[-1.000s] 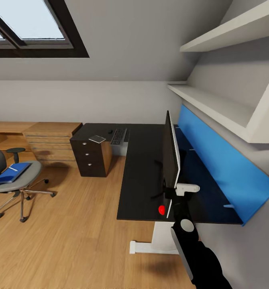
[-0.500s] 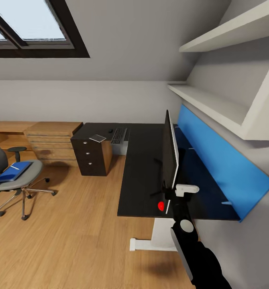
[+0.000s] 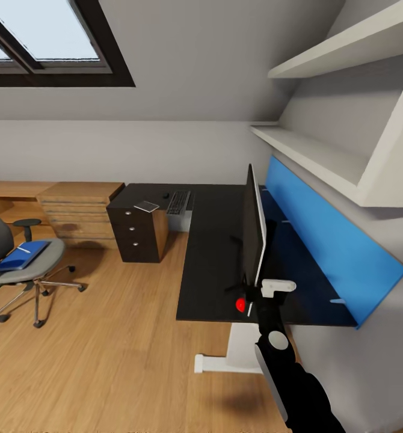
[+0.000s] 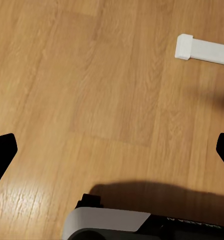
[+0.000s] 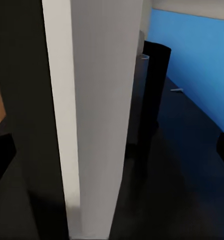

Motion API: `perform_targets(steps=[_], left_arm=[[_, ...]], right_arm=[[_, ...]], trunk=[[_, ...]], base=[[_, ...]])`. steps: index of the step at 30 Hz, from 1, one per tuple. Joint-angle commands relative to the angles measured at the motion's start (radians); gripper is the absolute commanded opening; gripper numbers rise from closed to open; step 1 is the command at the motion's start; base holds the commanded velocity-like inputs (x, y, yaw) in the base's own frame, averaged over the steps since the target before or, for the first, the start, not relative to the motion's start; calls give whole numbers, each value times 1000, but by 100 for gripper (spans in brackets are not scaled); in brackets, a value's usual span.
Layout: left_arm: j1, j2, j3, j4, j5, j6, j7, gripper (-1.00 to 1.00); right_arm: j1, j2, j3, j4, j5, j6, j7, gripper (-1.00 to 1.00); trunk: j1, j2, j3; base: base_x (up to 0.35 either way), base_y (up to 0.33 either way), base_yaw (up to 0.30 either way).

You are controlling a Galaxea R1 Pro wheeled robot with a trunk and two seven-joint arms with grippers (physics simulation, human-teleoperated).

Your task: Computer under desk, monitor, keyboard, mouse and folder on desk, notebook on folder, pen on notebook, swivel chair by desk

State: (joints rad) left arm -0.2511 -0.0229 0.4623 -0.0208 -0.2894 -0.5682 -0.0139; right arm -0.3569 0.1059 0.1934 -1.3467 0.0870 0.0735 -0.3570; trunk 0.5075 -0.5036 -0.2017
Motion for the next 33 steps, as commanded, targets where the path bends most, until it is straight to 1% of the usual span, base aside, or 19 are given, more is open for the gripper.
perform_targets(steps=[1,12,26,33], left_arm=[[-1,0,9,0,-7,-2,-1,100],[-1,0,9,0,-7,-2,-1,100],[-1,0,9,0,-7,-2,-1,100],[-1,0,9,0,-7,-2,-1,100]], right_arm=[[-1,0,1,-1,9,8,-6,100],[-1,0,1,1,8,-8,-4,100],[0,0,3,2,7,-15,-4,100],[3,0,3,6,7,-45,4,100]], trunk=[[0,-2,-2],[0,-2,-2],[0,-2,-2],[0,-2,-2]], base=[[-105,0,0],[-83,0,0],[-5,0,0],[0,0,0]])
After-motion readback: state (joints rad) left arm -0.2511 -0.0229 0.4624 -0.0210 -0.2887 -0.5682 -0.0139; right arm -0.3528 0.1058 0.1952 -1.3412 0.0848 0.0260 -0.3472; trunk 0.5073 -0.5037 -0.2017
